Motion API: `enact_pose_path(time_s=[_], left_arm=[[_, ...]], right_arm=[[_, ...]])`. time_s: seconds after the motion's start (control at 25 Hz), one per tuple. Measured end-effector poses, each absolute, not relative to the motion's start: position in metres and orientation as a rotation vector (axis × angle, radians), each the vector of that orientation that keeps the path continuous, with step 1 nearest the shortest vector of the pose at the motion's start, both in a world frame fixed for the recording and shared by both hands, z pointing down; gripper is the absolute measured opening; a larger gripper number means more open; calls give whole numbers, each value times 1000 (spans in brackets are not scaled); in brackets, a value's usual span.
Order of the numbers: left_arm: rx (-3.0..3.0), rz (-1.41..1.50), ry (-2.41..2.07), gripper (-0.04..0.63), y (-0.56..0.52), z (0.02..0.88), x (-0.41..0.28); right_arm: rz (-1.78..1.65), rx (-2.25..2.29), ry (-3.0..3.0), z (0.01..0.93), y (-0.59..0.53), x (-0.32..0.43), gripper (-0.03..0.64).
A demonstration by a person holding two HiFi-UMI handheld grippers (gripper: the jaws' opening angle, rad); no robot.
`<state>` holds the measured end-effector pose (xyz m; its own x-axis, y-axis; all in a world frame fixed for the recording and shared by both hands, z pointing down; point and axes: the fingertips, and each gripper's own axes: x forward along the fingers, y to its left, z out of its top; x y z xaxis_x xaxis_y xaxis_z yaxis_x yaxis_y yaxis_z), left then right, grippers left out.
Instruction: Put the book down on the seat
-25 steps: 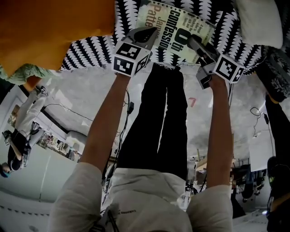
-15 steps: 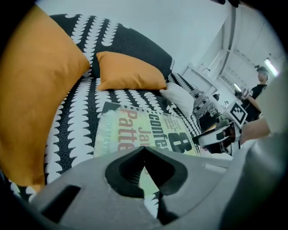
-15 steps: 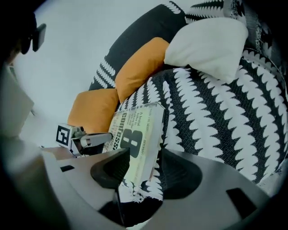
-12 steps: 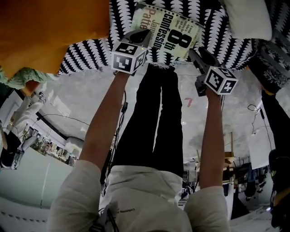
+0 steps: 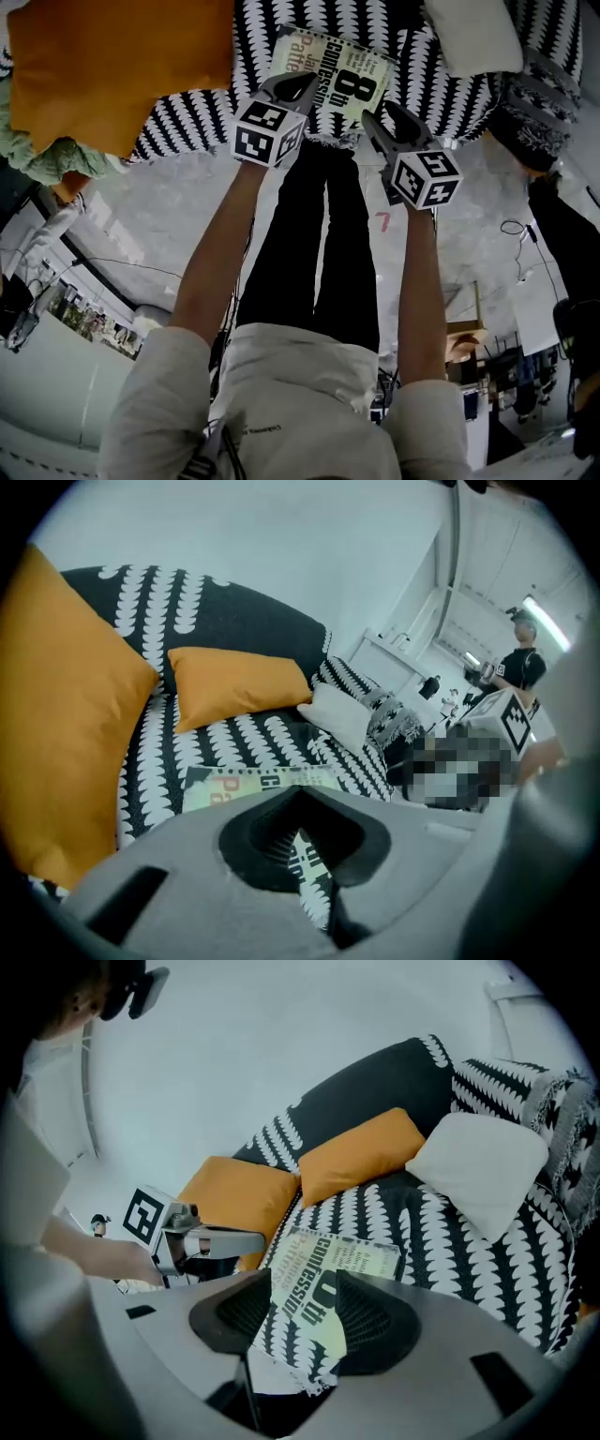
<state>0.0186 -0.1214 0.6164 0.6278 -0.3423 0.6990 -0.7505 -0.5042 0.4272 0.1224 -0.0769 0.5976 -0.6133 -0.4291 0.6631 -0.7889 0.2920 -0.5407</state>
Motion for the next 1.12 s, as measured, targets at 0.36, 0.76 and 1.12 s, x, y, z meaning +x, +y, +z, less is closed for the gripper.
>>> enact_pose_path(time_s=[0.36, 0.76, 1.12], left_arm=[[2152, 698, -878, 8, -98, 525, 9], [2082, 623, -1100, 7, -40, 448, -5], [1863, 318, -1411, 8, 30, 366, 22]], right_arm=[[1149, 1186, -2188, 520, -58, 113, 198], [979, 1328, -2209, 444, -31, 139, 142], [881, 1395, -2237, 381, 18, 151, 23]])
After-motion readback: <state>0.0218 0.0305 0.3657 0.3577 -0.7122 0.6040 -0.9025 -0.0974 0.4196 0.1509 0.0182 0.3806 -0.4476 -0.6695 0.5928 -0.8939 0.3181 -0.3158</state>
